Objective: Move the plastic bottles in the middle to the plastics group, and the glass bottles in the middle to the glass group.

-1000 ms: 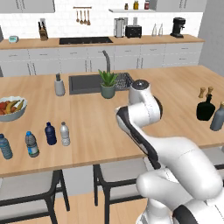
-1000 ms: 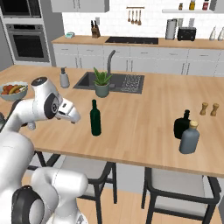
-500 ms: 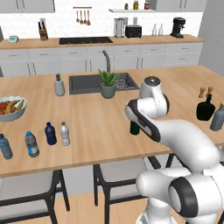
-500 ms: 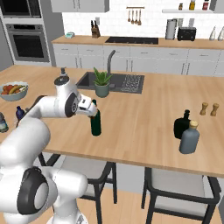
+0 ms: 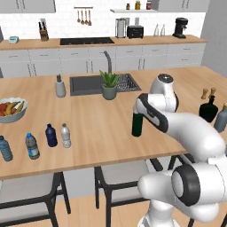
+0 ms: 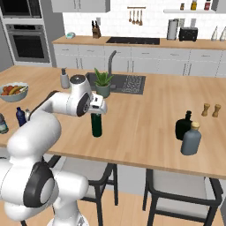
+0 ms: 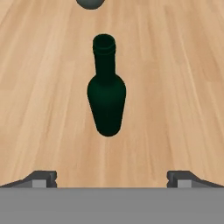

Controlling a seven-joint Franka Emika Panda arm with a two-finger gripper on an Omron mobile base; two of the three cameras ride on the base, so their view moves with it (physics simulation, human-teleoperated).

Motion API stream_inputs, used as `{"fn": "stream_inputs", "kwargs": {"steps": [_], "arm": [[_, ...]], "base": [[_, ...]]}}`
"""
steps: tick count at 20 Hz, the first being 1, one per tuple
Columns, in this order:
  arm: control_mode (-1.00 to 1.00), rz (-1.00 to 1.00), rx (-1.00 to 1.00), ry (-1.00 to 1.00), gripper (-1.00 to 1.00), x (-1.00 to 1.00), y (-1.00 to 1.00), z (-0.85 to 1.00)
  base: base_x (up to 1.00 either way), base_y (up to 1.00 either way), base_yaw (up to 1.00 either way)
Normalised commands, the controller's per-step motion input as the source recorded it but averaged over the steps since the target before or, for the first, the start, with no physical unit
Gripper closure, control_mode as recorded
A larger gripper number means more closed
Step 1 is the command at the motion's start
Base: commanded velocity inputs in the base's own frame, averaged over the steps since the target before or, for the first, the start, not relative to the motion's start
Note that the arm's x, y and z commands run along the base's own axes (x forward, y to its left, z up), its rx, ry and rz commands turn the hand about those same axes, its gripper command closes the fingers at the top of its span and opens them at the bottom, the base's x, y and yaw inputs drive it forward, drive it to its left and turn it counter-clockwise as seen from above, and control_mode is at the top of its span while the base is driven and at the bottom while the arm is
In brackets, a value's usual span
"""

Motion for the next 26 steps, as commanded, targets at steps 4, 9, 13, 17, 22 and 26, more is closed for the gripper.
{"fn": "stream_inputs", "kwargs": {"steps": [4,9,13,17,22,26], "arm": [[-1.0,0.01,0.0,0.0,-1.0,0.41,0.05,0.0],[-1.0,0.0,-0.01,0.0,-1.0,0.34,0.0,0.0],[-1.0,0.0,0.0,0.0,-1.0,0.08,0.0,0.0],[-1.0,0.0,0.0,0.0,-1.0,0.14,0.0,-0.13],[-1.0,0.0,0.0,0.0,-1.0,0.15,0.01,-0.1],[-1.0,0.0,0.0,0.0,-1.0,0.11,0.01,-0.16]], "base": [[0.0,0.0,0.0],[0.0,0.0,0.0],[0.0,0.0,0.0],[0.0,0.0,0.0],[0.0,0.0,0.0],[0.0,0.0,0.0]]}}
